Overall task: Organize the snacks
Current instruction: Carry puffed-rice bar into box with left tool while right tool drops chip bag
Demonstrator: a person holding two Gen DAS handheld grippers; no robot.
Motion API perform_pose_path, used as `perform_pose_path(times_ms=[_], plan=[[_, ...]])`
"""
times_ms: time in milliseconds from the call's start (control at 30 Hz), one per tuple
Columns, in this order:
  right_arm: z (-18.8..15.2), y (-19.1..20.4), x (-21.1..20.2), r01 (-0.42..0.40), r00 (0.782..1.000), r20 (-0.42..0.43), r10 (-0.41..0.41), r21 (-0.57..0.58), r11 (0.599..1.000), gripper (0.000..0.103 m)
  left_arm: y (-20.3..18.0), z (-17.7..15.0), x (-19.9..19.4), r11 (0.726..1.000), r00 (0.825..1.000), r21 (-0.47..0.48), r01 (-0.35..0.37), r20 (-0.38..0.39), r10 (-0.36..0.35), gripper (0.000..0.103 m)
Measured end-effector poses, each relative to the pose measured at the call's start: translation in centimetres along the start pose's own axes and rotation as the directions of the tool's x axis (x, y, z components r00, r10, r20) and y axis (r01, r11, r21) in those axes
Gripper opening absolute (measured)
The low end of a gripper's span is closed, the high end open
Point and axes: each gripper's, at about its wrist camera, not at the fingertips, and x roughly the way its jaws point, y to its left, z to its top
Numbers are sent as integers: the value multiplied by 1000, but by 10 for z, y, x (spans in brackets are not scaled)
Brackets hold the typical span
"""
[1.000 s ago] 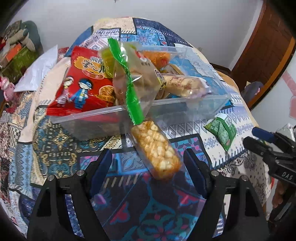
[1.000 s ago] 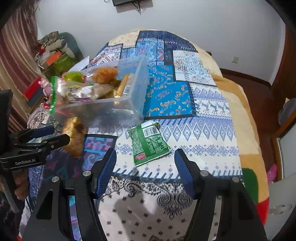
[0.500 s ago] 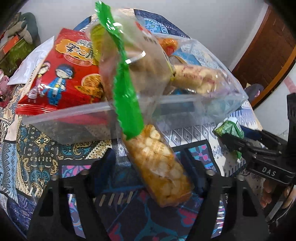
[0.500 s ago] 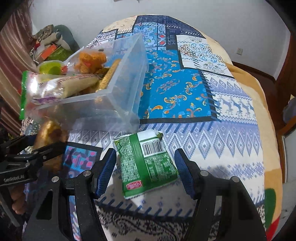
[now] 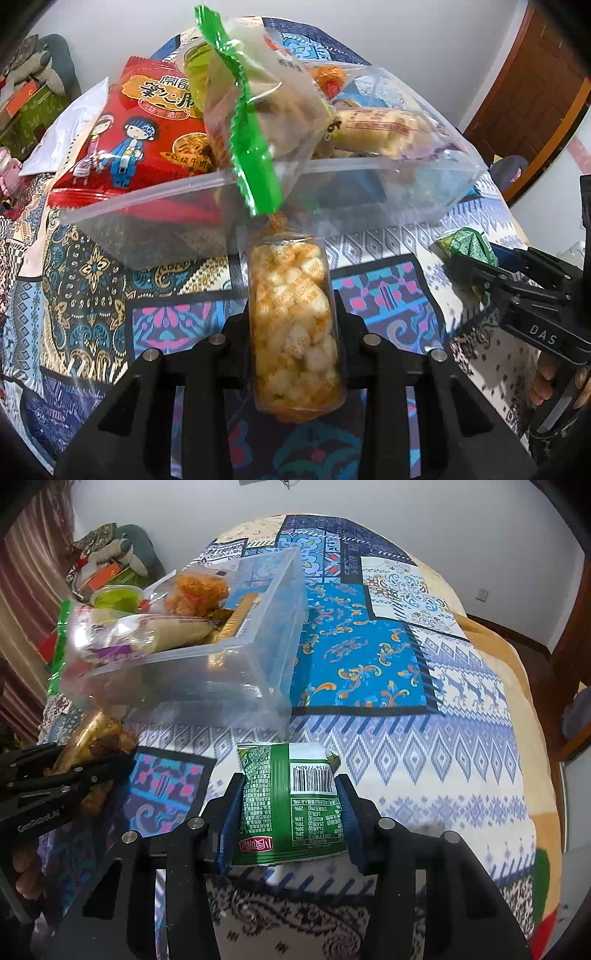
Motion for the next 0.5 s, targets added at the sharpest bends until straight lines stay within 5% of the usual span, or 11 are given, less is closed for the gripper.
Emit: perform_pose_path(times_ms=[500], plan=[[0,13,-65,1,994,107,1,-15,1000,44,-19,-16,-73,995,993,80,67,91,-74,34]])
